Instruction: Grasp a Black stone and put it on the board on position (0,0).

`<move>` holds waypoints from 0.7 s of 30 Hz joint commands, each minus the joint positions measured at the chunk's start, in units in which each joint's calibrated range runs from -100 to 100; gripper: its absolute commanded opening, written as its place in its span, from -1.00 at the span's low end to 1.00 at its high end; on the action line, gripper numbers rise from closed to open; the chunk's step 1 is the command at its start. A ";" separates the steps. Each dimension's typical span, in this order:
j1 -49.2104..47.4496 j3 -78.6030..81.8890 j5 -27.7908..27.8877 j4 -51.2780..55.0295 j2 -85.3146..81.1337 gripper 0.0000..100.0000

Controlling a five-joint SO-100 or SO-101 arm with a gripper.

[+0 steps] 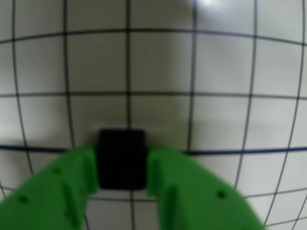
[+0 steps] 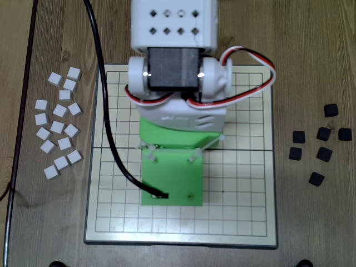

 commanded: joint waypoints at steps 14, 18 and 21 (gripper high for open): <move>-0.27 0.09 -1.22 1.66 -3.49 -0.76; 0.36 0.09 -0.68 2.16 -4.00 -0.76; 0.91 0.09 -0.54 3.40 -4.85 -0.76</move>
